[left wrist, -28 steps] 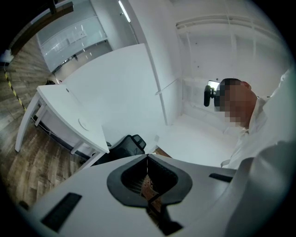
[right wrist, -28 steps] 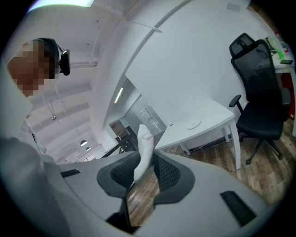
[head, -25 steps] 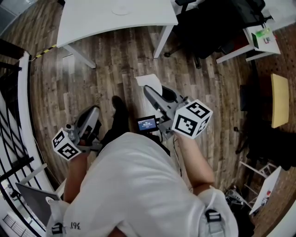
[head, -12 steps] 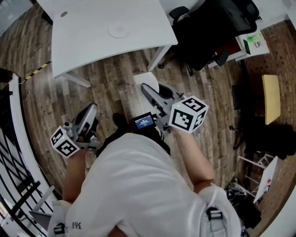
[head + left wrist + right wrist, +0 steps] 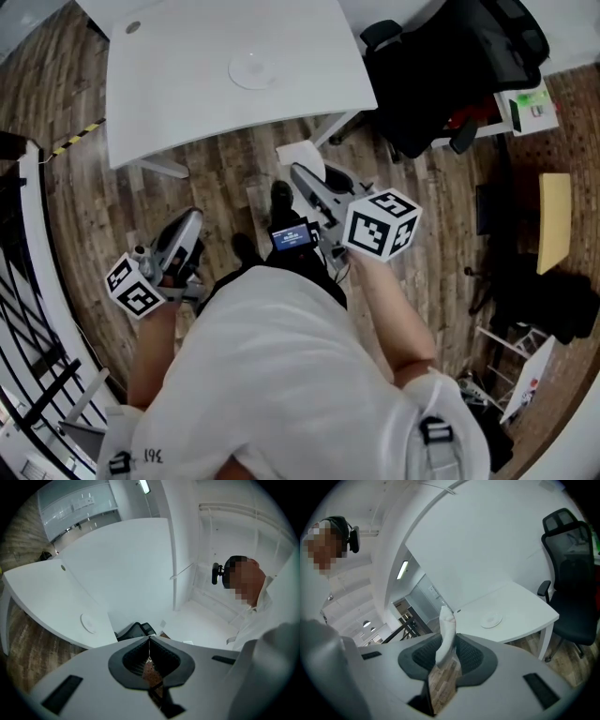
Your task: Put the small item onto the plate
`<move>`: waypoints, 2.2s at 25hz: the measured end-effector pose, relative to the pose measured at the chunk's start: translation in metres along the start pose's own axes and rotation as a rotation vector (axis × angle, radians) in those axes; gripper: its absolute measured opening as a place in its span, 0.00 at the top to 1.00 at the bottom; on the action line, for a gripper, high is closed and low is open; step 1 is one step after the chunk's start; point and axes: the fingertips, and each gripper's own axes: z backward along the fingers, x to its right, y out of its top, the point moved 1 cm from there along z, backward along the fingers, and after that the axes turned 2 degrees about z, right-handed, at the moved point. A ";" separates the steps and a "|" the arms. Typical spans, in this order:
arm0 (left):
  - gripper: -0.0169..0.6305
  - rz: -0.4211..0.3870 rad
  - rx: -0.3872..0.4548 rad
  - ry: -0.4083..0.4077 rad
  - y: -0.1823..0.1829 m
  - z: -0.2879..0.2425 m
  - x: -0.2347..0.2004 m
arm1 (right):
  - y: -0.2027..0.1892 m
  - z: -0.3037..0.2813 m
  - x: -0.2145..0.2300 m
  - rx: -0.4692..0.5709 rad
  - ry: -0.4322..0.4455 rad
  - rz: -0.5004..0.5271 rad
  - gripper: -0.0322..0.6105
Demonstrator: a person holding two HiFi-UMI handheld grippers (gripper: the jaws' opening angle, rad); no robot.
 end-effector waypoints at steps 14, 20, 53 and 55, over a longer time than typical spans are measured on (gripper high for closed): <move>0.97 -0.083 0.057 0.170 0.054 -0.121 -0.064 | 0.067 -0.101 0.114 -0.184 0.129 -0.036 0.79; 0.97 -0.047 0.075 0.208 0.055 -0.145 -0.087 | 0.069 -0.124 0.135 -0.245 0.155 -0.037 0.79; 0.97 0.012 -0.089 0.205 0.098 -0.161 -0.195 | 0.089 -0.256 0.185 -0.313 -0.087 0.224 0.80; 0.97 0.030 -0.097 0.225 0.093 -0.166 -0.207 | 0.083 -0.271 0.200 -0.354 -0.115 0.252 0.79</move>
